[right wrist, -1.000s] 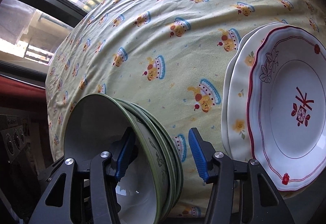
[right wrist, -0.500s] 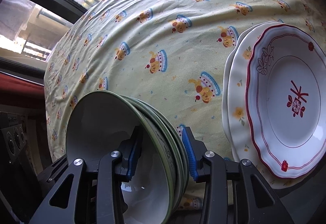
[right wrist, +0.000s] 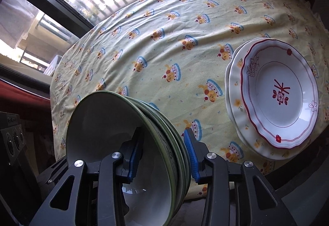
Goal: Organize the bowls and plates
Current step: 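Lift and carry the nested bowls toward the plate stack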
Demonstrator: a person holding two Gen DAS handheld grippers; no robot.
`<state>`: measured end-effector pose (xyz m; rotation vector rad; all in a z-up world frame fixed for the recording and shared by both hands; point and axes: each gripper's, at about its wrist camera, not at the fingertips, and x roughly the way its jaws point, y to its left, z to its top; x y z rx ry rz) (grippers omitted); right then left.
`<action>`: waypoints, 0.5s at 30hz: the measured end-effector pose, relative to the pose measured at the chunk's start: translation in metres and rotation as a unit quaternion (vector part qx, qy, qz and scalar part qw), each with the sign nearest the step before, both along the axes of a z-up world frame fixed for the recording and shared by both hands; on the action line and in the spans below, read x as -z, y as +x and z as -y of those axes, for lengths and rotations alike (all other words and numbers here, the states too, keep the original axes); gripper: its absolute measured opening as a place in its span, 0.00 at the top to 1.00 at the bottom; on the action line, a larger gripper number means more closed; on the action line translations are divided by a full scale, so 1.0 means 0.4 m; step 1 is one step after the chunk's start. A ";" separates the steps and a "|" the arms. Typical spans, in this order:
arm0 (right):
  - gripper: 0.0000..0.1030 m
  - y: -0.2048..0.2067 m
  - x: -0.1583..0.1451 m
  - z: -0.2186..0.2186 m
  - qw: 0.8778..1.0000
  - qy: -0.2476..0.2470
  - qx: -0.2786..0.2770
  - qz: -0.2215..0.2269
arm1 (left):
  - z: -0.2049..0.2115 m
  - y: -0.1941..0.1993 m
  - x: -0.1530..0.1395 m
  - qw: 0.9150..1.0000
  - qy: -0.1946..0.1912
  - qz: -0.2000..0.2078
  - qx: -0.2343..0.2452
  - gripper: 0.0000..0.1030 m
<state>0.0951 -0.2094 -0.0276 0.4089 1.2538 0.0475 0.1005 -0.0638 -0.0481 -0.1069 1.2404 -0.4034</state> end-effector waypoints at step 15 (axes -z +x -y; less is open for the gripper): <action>0.58 -0.009 -0.024 0.088 0.999 0.003 -0.028 0.029 | 0.108 -0.026 -0.011 0.999 0.003 0.013 -0.032 0.47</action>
